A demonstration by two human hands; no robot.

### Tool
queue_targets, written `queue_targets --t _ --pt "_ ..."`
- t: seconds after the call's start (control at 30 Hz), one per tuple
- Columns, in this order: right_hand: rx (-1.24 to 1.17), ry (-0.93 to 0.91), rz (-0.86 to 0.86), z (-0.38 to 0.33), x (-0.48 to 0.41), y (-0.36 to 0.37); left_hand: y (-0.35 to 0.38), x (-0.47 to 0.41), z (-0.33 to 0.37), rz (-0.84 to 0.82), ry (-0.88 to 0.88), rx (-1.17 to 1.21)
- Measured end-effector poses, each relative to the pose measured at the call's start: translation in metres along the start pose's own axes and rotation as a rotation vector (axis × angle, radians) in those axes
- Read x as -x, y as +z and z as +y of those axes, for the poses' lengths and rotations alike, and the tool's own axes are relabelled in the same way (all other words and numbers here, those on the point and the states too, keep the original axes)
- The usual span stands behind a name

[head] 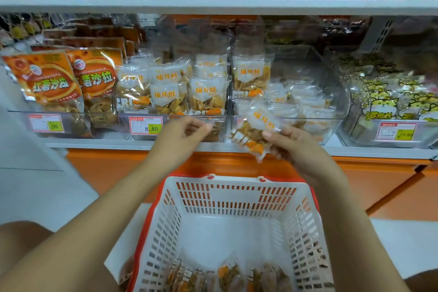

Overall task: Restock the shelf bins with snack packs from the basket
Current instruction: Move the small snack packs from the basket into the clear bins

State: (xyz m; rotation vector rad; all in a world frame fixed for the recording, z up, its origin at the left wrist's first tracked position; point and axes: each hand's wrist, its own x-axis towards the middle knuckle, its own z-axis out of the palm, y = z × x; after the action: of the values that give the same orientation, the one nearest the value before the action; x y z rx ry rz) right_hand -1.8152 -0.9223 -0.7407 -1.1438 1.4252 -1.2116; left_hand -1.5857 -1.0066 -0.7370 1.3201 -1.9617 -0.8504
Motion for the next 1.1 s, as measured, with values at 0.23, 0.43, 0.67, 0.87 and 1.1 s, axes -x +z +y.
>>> queue_targets --t 0.23,0.43,0.67,0.87,1.1 --pt "0.03 -0.2 0.174 -0.029 -0.015 -0.034 -0.024 -0.023 -0.02 0.147 -0.026 -0.202" --pt "0.209 -0.31 0.183 -0.049 -0.06 -0.028 -0.022 -0.023 -0.018 0.148 -0.019 -0.222" --pt "0.21 -0.25 0.224 -0.042 -0.098 -0.019 -0.021 -0.019 -0.019 0.101 0.032 -0.246" --pt "0.33 -0.198 0.175 -0.046 -0.095 -0.019 -0.02 -0.02 -0.02 0.112 0.047 -0.257" --pt "0.377 -0.077 0.149 -0.048 -0.095 -0.019 -0.019 -0.018 -0.021 0.123 0.062 -0.25"
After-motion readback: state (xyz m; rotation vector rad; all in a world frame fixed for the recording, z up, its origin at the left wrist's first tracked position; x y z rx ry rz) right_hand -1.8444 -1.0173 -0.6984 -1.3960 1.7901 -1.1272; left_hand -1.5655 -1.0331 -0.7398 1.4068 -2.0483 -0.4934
